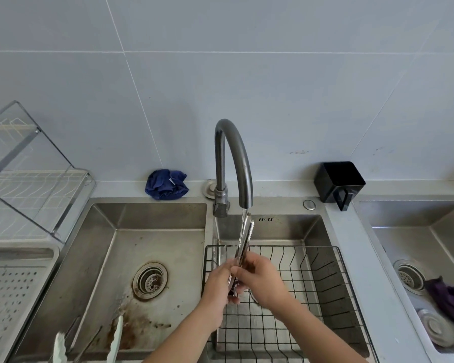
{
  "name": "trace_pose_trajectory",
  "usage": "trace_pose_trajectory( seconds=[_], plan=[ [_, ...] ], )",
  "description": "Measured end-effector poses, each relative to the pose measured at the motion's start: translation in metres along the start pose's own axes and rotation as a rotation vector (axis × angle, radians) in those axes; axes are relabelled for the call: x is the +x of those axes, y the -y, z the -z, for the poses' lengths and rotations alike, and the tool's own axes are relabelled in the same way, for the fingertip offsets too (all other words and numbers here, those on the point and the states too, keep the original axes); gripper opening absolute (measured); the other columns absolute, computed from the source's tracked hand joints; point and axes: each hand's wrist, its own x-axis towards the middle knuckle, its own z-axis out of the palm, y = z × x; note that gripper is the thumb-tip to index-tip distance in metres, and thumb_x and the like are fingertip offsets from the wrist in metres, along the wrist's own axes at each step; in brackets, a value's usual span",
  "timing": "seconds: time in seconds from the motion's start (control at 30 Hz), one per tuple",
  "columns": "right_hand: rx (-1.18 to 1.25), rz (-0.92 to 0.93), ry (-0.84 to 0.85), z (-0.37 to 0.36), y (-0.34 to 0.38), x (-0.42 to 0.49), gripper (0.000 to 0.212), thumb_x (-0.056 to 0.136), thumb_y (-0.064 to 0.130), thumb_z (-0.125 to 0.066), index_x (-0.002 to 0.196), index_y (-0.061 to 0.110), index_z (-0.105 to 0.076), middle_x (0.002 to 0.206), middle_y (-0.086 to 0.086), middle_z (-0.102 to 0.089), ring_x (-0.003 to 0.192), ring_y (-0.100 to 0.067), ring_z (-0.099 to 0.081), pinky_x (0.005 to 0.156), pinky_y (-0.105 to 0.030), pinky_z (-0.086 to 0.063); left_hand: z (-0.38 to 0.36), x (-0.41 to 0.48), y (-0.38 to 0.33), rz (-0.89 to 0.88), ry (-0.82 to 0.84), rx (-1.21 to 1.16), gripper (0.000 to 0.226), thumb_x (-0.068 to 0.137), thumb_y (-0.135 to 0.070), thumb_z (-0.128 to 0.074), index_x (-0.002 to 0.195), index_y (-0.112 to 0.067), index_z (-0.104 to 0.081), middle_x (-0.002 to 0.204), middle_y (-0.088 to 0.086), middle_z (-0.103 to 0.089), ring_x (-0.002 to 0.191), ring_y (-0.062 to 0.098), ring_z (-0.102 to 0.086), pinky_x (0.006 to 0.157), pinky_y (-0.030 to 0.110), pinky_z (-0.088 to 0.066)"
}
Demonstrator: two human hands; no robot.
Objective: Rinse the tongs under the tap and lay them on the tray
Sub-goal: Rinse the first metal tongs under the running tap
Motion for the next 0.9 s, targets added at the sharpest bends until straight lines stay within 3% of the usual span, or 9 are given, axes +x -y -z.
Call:
trace_pose_trajectory(
  seconds=[0.17, 0.23, 0.3, 0.47, 0.57, 0.67, 0.77, 0.9],
  plan=[
    [-0.142, 0.048, 0.015, 0.004, 0.000, 0.001, 0.006, 0.091, 0.015, -0.069, 0.095, 0.019, -0.067, 0.083, -0.009, -0.073, 0.071, -0.019, -0.074, 0.065, -0.040, -0.063, 0.005, -0.002, -0.001, -0.039, 0.111, 0.045, 0.068, 0.092, -0.077, -0.034, 0.096, -0.024, -0.075, 0.056, -0.003, -0.054, 0.047, 0.012, -0.036, 0.047, 0.028, -0.038],
    [-0.006, -0.008, -0.071, 0.009, 0.000, 0.004, 0.016, 0.092, 0.013, -0.070, 0.104, 0.022, -0.069, 0.085, -0.007, -0.072, 0.072, -0.016, -0.073, 0.061, -0.041, -0.063, 0.008, -0.004, -0.002, -0.042, 0.133, 0.045, 0.065, 0.079, -0.088, -0.042, 0.102, -0.036, -0.073, 0.057, -0.004, -0.047, 0.046, 0.011, -0.032, 0.042, 0.025, -0.035],
    [0.124, -0.086, -0.198, 0.016, 0.000, 0.009, 0.012, 0.095, 0.013, -0.068, 0.107, 0.015, -0.067, 0.088, -0.011, -0.070, 0.071, -0.019, -0.071, 0.063, -0.047, -0.064, 0.013, -0.007, -0.001, -0.042, 0.145, 0.084, 0.064, 0.072, -0.091, -0.050, 0.109, -0.043, -0.068, 0.058, -0.003, -0.048, 0.045, 0.011, -0.032, 0.038, 0.024, -0.035],
    [0.158, -0.187, -0.140, 0.011, -0.001, 0.023, 0.031, 0.100, 0.024, -0.064, 0.129, 0.016, -0.056, 0.107, -0.012, -0.071, 0.082, -0.024, -0.074, 0.061, -0.034, -0.063, 0.026, -0.017, 0.009, -0.037, 0.106, 0.098, 0.054, 0.078, -0.072, -0.067, 0.110, -0.028, -0.067, 0.063, 0.003, -0.055, 0.039, 0.013, -0.034, 0.035, 0.022, -0.032],
    [0.283, -0.224, -0.182, 0.002, 0.003, 0.032, 0.026, 0.105, 0.027, -0.054, 0.117, 0.006, -0.065, 0.101, -0.014, -0.076, 0.075, -0.025, -0.072, 0.058, -0.034, -0.061, 0.034, -0.020, 0.014, -0.043, 0.069, 0.116, 0.042, 0.092, -0.053, -0.062, 0.110, -0.015, -0.064, 0.066, 0.006, -0.059, 0.037, 0.014, -0.036, 0.034, 0.021, -0.029],
    [0.359, -0.280, -0.259, -0.001, 0.009, 0.042, 0.033, 0.106, 0.031, -0.050, 0.101, 0.005, -0.069, 0.082, -0.009, -0.080, 0.063, -0.019, -0.073, 0.050, -0.028, -0.056, 0.038, -0.022, 0.015, -0.078, 0.014, 0.241, 0.038, 0.094, -0.049, -0.062, 0.092, -0.012, -0.062, 0.063, 0.001, -0.056, 0.037, 0.014, -0.038, 0.034, 0.020, -0.027],
    [0.303, -0.293, -0.314, -0.007, 0.012, 0.049, 0.026, 0.104, 0.020, -0.053, 0.095, 0.002, -0.070, 0.061, 0.000, -0.074, 0.052, -0.011, -0.070, 0.048, -0.025, -0.055, 0.039, -0.022, 0.014, -0.109, -0.027, 0.324, 0.036, 0.094, -0.049, -0.061, 0.077, -0.017, -0.058, 0.057, -0.003, -0.054, 0.036, 0.008, -0.039, 0.034, 0.020, -0.028],
    [0.336, -0.278, -0.269, -0.012, 0.011, 0.049, 0.023, 0.096, -0.001, -0.050, 0.089, 0.000, -0.072, 0.065, -0.005, -0.075, 0.053, -0.014, -0.071, 0.051, -0.025, -0.057, 0.040, -0.020, 0.009, -0.166, -0.061, 0.381, 0.038, 0.090, -0.053, -0.059, 0.063, -0.026, -0.055, 0.057, -0.002, -0.053, 0.037, 0.005, -0.039, 0.041, 0.020, -0.029]
  ],
)
